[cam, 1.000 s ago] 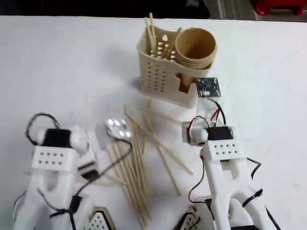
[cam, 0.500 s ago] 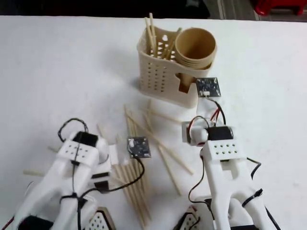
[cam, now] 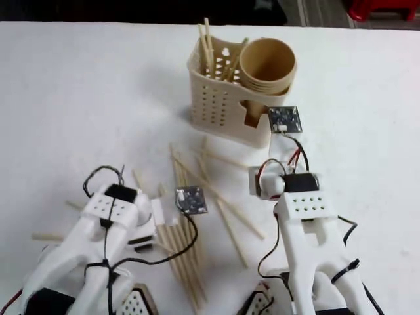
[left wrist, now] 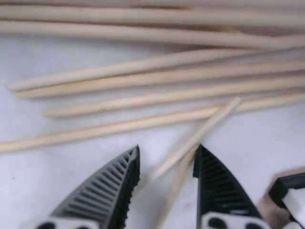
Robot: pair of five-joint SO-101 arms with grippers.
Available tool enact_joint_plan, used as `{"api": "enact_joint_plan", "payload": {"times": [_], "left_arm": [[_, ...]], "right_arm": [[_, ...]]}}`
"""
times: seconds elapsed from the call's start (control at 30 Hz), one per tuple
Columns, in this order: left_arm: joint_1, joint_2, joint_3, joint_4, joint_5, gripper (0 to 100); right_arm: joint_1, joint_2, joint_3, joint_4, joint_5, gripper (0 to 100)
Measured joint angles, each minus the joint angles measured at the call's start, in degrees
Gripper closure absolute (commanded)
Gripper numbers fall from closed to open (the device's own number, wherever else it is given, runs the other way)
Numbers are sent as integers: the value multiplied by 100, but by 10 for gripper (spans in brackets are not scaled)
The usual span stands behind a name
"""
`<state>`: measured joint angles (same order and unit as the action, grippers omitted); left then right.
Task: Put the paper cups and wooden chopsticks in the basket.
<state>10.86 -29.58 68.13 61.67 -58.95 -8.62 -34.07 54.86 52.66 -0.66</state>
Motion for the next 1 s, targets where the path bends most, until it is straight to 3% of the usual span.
{"api": "enact_joint_plan", "payload": {"times": [0.13, 0.4, 0.77, 1.0], "left_arm": [[9, 0, 18, -26, 141, 832], [26, 9, 26, -255, 765, 976], [9, 9, 18, -299, 818, 977], [9, 9, -774, 651, 818, 977]], "right_arm": [[0, 0, 0, 0, 0, 981], [0, 0, 0, 0, 0, 981], [0, 0, 0, 0, 0, 981], [0, 0, 0, 0, 0, 981]]}}
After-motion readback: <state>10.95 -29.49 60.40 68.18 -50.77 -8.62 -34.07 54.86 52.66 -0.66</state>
